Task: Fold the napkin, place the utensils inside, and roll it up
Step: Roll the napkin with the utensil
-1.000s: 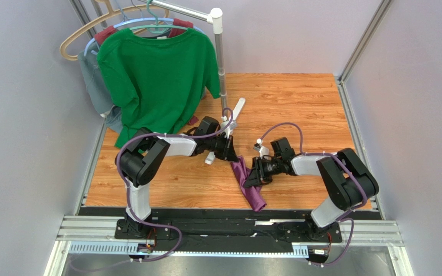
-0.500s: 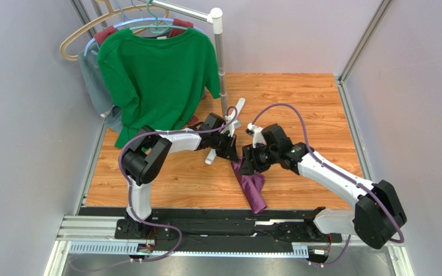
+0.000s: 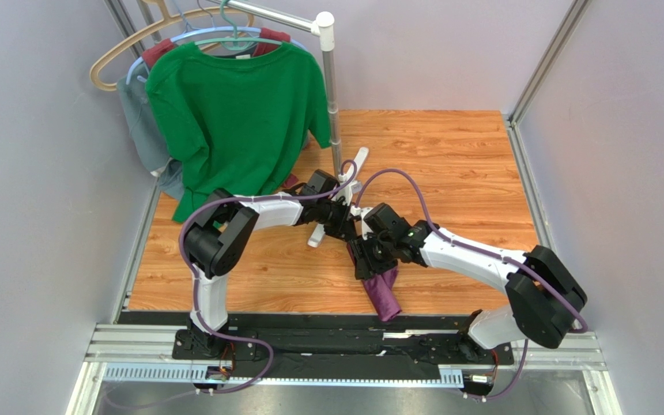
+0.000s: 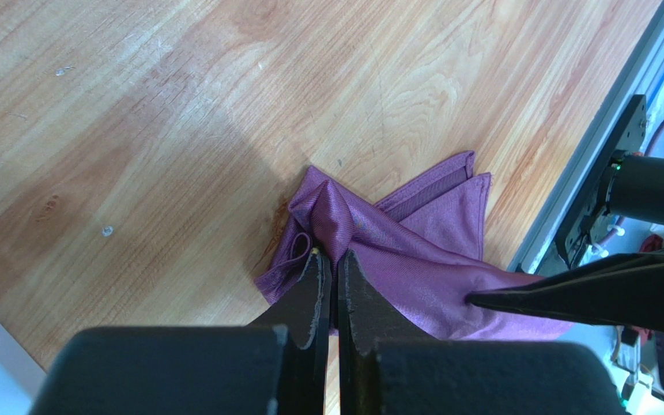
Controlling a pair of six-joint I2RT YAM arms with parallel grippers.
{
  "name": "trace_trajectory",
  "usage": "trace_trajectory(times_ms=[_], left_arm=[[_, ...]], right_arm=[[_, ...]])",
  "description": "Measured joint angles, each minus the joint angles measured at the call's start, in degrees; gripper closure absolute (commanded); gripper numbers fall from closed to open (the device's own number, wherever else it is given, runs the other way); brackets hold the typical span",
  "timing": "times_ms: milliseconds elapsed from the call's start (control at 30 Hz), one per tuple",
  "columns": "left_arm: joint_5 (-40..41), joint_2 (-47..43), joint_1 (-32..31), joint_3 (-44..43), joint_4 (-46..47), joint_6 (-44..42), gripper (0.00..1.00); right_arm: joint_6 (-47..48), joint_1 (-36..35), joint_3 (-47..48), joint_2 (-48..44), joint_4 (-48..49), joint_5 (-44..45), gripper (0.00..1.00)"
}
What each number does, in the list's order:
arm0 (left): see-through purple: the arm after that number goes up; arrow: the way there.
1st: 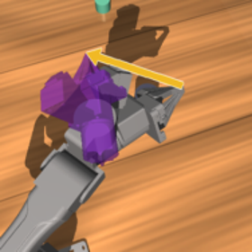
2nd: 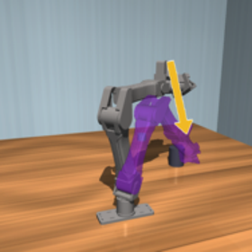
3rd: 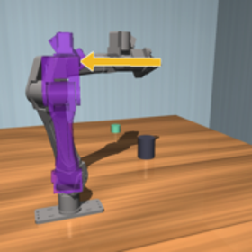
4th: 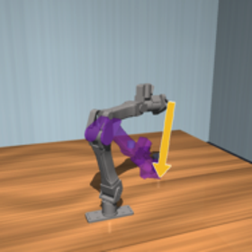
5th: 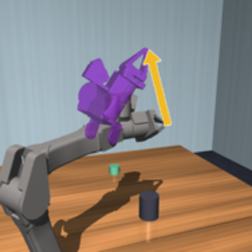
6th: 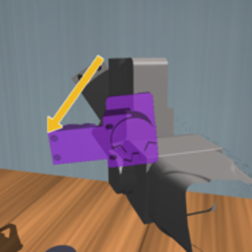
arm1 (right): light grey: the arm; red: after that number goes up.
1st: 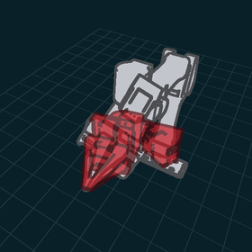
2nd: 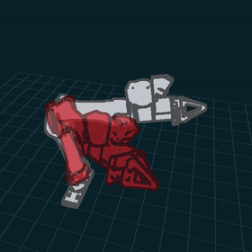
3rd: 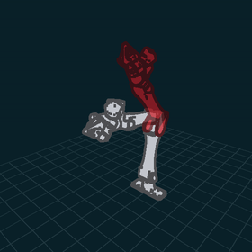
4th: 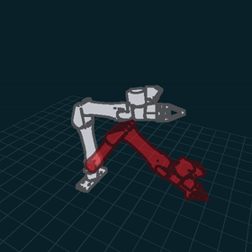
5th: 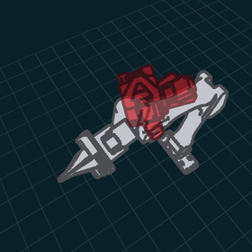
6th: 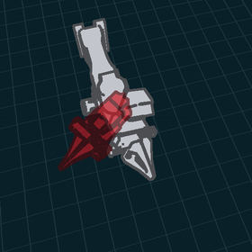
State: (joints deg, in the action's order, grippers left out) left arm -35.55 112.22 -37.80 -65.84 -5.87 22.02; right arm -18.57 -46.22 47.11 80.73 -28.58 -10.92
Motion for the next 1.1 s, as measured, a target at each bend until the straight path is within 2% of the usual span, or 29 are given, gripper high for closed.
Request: trace_trajectory(times_ms=[367,900,1000,1033,1100], left_arm=[[0.0,0.0,-0.1,-0.3,-0.6,0.2,1.00],[0.1,0.0,-0.1,-0.3,-0.7,1.1,0.99],[0.0,0.0,-0.1,-0.3,-0.7,1.2,0.96],[0.0,0.0,-0.1,-0.3,-0.7,1.2,0.93],[0.0,0.0,-0.1,-0.3,-0.6,1.3,0.87]], right_arm=[[-0.5,-3.3,0.7,5.4,-0.1,6.3,0.48],[-8.3,-13.4,4.1,10.3,-3.9,26.3,0.49],[-10.1,-14.5,4.1,11.1,-4.1,29.1,0.57],[-10.7,-14.6,4.1,11.6,-4.4,30.2,0.64],[-11.0,-14.8,4.2,12.2,-4.9,31.6,0.71]])
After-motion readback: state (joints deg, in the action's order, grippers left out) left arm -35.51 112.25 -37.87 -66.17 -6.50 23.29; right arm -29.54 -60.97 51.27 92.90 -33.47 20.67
